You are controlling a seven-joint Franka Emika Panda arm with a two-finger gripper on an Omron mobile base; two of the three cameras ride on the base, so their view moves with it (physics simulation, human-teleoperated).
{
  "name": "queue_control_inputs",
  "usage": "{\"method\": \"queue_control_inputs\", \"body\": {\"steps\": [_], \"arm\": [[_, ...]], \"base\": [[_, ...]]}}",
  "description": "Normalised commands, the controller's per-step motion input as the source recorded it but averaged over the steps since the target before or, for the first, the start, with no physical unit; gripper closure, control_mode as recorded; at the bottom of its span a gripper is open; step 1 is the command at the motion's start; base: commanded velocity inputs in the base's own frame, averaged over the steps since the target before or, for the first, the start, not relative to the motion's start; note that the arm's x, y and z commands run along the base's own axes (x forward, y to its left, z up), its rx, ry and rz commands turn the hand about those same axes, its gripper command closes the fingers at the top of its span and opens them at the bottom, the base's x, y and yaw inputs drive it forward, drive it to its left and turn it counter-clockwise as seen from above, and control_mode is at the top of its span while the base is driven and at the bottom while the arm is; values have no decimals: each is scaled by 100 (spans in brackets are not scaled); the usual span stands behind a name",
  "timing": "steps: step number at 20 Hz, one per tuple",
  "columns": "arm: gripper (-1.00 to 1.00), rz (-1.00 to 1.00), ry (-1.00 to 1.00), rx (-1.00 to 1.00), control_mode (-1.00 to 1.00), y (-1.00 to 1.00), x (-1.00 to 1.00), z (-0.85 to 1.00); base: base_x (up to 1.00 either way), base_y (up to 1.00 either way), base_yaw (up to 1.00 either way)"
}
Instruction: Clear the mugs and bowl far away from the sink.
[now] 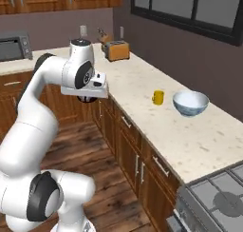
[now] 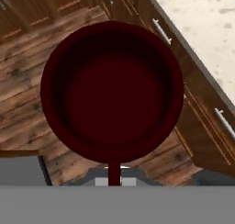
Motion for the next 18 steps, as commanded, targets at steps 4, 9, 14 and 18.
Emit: {"method": "queue_control_inputs", "body": {"steps": [4, 9, 14, 18], "arm": [[100, 0, 0, 0, 100, 0, 0, 0], [100, 0, 0, 0, 100, 0, 0, 0], [100, 0, 0, 0, 100, 0, 0, 0], [100, 0, 0, 0, 100, 0, 0, 0]], "base": [[2, 10, -93], [60, 63, -50], [100, 97, -34], [67, 37, -46]]}}
